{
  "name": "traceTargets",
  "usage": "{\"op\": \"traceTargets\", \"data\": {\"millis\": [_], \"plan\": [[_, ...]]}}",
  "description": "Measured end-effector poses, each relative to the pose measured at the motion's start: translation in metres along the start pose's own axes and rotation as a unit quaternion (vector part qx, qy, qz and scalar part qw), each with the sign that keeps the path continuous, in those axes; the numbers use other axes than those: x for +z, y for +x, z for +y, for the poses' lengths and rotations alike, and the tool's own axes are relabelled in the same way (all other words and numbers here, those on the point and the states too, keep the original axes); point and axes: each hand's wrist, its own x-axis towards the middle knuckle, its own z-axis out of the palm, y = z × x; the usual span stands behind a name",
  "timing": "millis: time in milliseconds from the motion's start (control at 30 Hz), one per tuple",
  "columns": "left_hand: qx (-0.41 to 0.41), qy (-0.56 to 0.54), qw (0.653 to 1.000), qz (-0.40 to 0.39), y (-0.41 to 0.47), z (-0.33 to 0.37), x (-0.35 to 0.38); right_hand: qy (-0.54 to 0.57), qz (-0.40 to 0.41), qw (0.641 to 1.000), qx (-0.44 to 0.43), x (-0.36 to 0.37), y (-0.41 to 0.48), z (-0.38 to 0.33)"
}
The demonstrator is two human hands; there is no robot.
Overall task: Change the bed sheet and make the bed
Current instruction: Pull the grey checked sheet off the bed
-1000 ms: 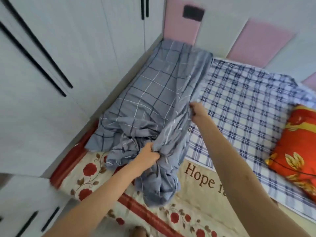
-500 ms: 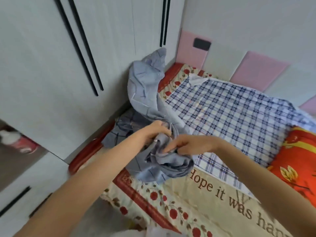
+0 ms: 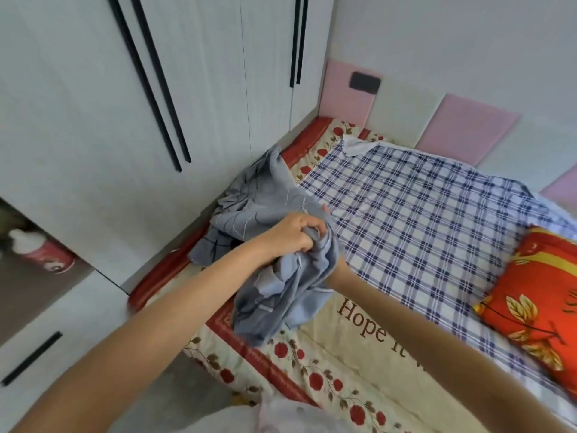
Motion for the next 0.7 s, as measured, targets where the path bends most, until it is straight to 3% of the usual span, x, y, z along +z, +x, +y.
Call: {"op": "traceTargets", "data": {"millis": [67,133,233,333,433,700], "plan": [[0.059,0.033,0.997,-0.034,0.0,0.013,-0.004,-0.002,-0.003,1.0,0.012,-0.01,0.008,-0.003],[0.093,0.07,0.993,-0.018,-0.001,0.023,-0.012,-0.067,0.026,0.997,-0.024,-0.036,0.018,-0.007],[0.121,0.166,0.978,-0.02,0.006,0.028,-0.013,-0.258,0.085,0.962,-0.03,-0.096,0.024,0.009],[0.099,0.233,0.964,-0.077,0.027,0.031,-0.001,-0.357,0.212,0.907,0.072,-0.17,-0.002,0.056],[0.114,0.25,0.959,-0.064,0.05,0.045,0.023,-0.407,0.326,0.835,0.177,-0.234,-0.056,0.089],[0.188,0.264,0.931,-0.166,0.089,0.086,0.125,-0.452,0.548,0.653,0.264,-0.329,-0.212,0.08]]}}
